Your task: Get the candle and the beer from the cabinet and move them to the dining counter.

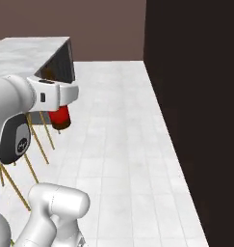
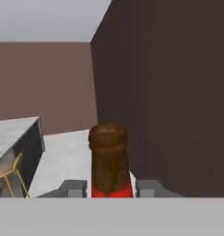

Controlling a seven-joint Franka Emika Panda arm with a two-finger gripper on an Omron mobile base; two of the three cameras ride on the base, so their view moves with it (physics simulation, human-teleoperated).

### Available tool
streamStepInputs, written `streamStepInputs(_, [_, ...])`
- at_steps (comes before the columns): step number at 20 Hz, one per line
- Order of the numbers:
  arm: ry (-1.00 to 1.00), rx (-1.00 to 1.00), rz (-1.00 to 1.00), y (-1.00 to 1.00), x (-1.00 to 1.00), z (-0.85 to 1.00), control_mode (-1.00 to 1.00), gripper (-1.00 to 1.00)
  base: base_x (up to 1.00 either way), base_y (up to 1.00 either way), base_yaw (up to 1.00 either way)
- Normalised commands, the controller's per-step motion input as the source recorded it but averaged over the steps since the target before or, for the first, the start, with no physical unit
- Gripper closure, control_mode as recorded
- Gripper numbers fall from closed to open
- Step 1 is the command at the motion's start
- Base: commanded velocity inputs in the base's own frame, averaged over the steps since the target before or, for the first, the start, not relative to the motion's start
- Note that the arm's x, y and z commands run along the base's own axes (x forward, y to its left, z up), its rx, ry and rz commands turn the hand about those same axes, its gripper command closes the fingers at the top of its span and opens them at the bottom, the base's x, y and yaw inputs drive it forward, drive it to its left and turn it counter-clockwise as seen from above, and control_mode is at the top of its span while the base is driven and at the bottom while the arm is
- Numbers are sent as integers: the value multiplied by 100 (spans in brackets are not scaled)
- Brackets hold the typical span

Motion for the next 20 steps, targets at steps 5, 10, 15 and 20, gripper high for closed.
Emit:
streamStepInputs(5, [0,0,0,0,0,0,100,100,65,-43,71])
streamStepInputs(10, [0,0,0,0,0,0,100,100,87,-25,76])
streamStepInputs(15, [0,0,0,0,0,0,100,100,96,-39,57])
streamStepInputs(20, [0,0,0,0,0,0,100,100,88,-52,34])
